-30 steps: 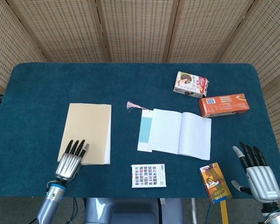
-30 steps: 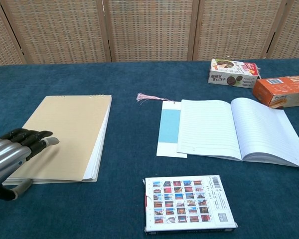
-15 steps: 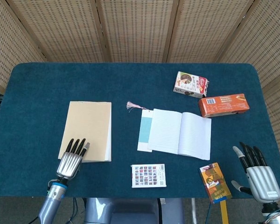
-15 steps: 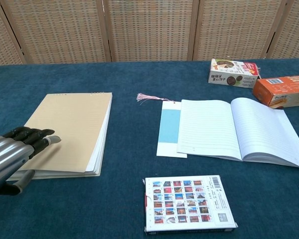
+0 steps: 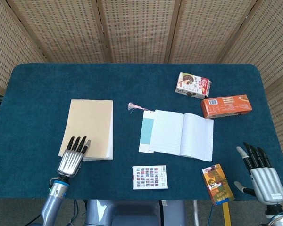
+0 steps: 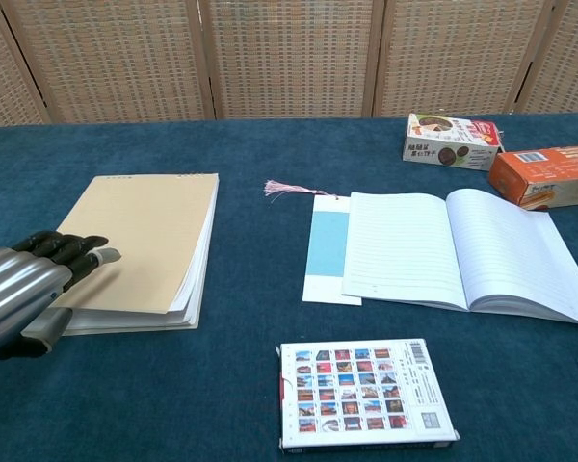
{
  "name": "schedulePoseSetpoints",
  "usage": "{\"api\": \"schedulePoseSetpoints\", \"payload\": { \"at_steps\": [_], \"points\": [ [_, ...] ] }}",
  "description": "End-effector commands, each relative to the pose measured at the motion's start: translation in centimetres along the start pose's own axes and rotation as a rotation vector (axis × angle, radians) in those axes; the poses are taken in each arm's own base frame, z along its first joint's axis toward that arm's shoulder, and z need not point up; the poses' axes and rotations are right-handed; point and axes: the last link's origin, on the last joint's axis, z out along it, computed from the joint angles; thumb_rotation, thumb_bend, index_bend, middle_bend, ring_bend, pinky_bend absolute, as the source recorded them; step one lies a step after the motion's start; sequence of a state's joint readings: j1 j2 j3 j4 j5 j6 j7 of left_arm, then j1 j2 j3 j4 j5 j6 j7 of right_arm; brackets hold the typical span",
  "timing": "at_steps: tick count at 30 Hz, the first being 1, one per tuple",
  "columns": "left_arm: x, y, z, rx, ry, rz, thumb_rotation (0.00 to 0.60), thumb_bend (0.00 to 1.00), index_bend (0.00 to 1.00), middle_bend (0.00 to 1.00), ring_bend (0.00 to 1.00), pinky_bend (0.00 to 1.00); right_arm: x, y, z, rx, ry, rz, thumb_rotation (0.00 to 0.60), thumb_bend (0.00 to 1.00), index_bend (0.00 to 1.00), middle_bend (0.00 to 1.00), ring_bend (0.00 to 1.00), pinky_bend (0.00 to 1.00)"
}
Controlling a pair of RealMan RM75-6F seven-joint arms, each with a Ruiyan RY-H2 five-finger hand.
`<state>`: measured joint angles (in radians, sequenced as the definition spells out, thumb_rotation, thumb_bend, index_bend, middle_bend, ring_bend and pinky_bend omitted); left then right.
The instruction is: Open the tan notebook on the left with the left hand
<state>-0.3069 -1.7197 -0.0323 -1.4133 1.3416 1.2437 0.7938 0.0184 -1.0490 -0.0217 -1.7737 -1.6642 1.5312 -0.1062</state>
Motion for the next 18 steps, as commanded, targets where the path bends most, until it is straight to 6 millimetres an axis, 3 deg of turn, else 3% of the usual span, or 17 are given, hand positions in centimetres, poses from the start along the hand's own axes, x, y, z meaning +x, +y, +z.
{"api": "schedulePoseSetpoints", "payload": {
  "at_steps": [1, 10, 18],
  "points": [
    [0.4, 0.0, 0.3, 0.002, 0.011, 0.006, 0.600, 0.65, 0.03, 0.00, 0.00, 0.00, 0.0, 0.0, 0.0, 0.002, 0.005, 0.001, 0.600, 0.11, 0.00, 0.00, 0.00, 0.00],
    [1.7, 0.0, 1.3, 0.007, 0.036, 0.025, 0.600, 0.76, 0.03, 0.00, 0.00, 0.00, 0.1, 0.0, 0.0, 0.008, 0.014, 0.009, 0.600, 0.11, 0.00, 0.00, 0.00, 0.00],
    [1.8, -0.2, 2.1, 0.019, 0.021, 0.040, 0.600, 0.77, 0.03, 0.00, 0.00, 0.00, 0.1, 0.0, 0.0, 0.010, 0.018, 0.016, 0.600, 0.11, 0.00, 0.00, 0.00, 0.00]
  ]
}}
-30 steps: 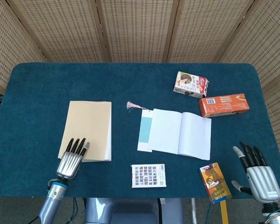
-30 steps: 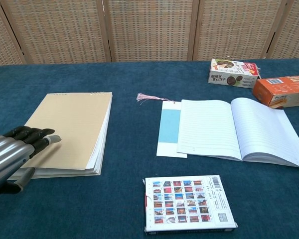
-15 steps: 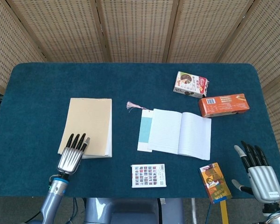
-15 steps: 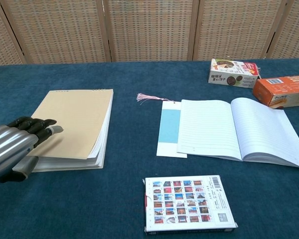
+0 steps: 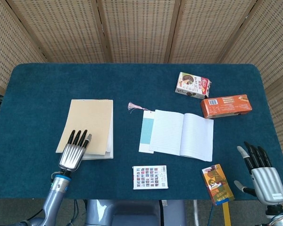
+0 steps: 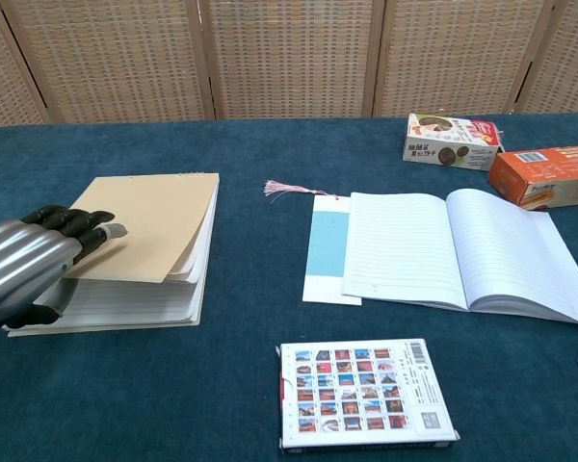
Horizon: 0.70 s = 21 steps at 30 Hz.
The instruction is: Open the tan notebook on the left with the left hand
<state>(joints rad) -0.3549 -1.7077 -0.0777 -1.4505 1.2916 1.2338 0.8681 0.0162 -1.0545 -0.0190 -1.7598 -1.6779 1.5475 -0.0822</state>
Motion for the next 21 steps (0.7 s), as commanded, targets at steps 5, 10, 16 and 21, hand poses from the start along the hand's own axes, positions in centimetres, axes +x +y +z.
{"api": "schedulePoseSetpoints", "payload": {
  "at_steps": [5, 10, 16, 21],
  "points": [
    [0.8, -0.3, 1.5, 0.017, 0.001, 0.018, 0.600, 0.74, 0.03, 0.00, 0.00, 0.00, 0.0, 0.0, 0.0, 0.000, 0.001, 0.002, 0.600, 0.11, 0.00, 0.00, 0.00, 0.00],
    [1.5, -0.6, 2.4, 0.037, -0.023, 0.005, 0.600, 0.71, 0.03, 0.00, 0.00, 0.00, 0.0, 0.0, 0.1, 0.000, 0.002, 0.004, 0.600, 0.11, 0.00, 0.00, 0.00, 0.00],
    [1.8, -0.9, 3.3, 0.059, -0.038, 0.018, 0.600, 0.70, 0.05, 0.00, 0.00, 0.00, 0.0, 0.1, 0.0, -0.001, 0.004, 0.009, 0.600, 0.11, 0.00, 0.00, 0.00, 0.00],
    [2.1, -1.0, 4.1, 0.068, -0.049, 0.042, 0.600, 0.70, 0.10, 0.00, 0.00, 0.00, 0.1, 0.1, 0.1, -0.001, 0.007, 0.013, 0.600, 0.11, 0.00, 0.00, 0.00, 0.00]
  ]
}}
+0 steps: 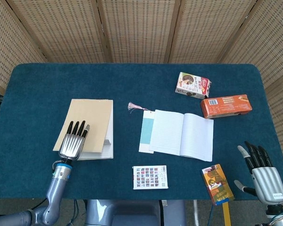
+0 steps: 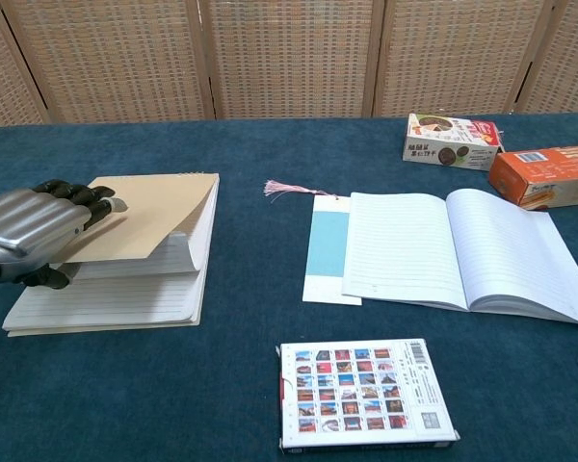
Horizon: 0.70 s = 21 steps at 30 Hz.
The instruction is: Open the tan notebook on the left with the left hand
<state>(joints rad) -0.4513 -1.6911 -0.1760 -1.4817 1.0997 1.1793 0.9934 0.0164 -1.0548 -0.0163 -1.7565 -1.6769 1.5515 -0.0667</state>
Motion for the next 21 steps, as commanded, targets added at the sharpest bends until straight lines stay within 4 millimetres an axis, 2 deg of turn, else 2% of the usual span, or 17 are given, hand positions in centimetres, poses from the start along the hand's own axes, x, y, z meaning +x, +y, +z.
{"api": "schedulePoseSetpoints", "payload": {
  "at_steps": [1, 5, 16, 21],
  "points": [
    [0.25, 0.00, 0.51, 0.007, -0.006, 0.013, 0.600, 0.70, 0.11, 0.00, 0.00, 0.00, 0.00, 0.00, 0.00, 0.000, 0.000, 0.002, 0.600, 0.11, 0.00, 0.00, 0.00, 0.00],
    [0.25, 0.05, 0.98, 0.015, -0.030, 0.016, 0.600, 0.70, 0.12, 0.00, 0.00, 0.00, 0.02, -0.01, -0.02, 0.002, 0.000, 0.004, 0.600, 0.11, 0.00, 0.00, 0.00, 0.00],
    [0.30, 0.14, 0.85, 0.018, -0.117, -0.021, 0.600, 0.62, 0.12, 0.00, 0.00, 0.00, 0.08, 0.01, -0.05, 0.006, -0.001, 0.010, 0.600, 0.11, 0.00, 0.00, 0.00, 0.00],
    [0.44, 0.13, 0.95, 0.024, -0.104, -0.017, 0.600, 0.62, 0.25, 0.00, 0.00, 0.00, 0.02, -0.02, -0.04, 0.005, -0.004, 0.010, 0.600, 0.11, 0.00, 0.00, 0.00, 0.00]
  ]
}}
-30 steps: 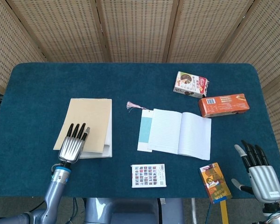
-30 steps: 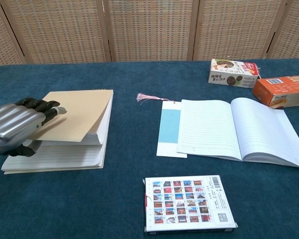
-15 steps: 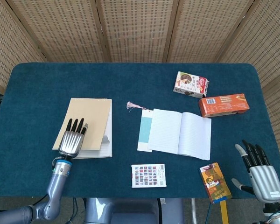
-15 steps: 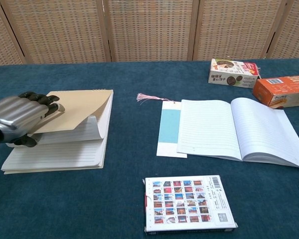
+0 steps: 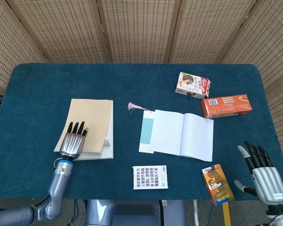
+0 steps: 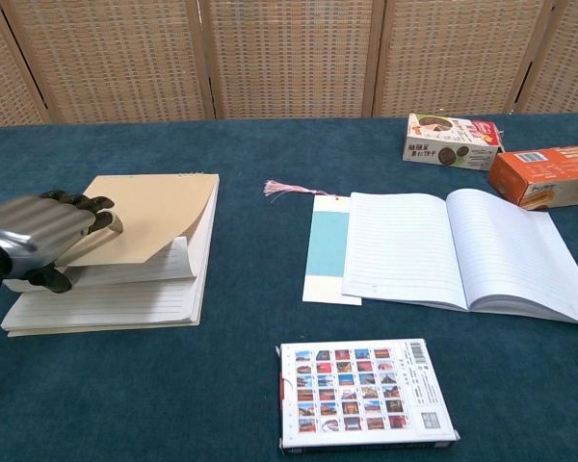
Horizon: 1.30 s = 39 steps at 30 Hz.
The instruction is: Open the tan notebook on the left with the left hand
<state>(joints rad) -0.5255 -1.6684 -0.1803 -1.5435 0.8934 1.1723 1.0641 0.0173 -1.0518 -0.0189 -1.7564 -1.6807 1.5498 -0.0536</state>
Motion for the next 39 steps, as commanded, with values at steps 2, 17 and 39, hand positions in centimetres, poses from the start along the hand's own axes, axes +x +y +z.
{"api": "schedulePoseSetpoints", "payload": {
  "at_steps": [2, 17, 39],
  "points": [
    [-0.1, 0.0, 0.1, 0.004, 0.005, 0.012, 0.600, 0.63, 0.26, 0.00, 0.00, 0.00, 0.0, 0.0, 0.0, 0.002, 0.000, 0.001, 0.600, 0.11, 0.00, 0.00, 0.00, 0.00],
    [0.1, 0.1, 0.5, 0.027, 0.144, -0.011, 0.600, 0.72, 0.77, 0.00, 0.00, 0.00, 0.1, 0.0, 0.0, 0.002, -0.001, 0.008, 0.600, 0.11, 0.00, 0.00, 0.00, 0.00],
    [-0.5, -2.1, -4.8, -0.013, 0.143, 0.009, 0.600, 0.72, 0.78, 0.00, 0.00, 0.00, 0.5, 0.1, -0.2, 0.003, 0.011, 0.022, 0.600, 0.11, 0.00, 0.00, 0.00, 0.00]
  ]
}}
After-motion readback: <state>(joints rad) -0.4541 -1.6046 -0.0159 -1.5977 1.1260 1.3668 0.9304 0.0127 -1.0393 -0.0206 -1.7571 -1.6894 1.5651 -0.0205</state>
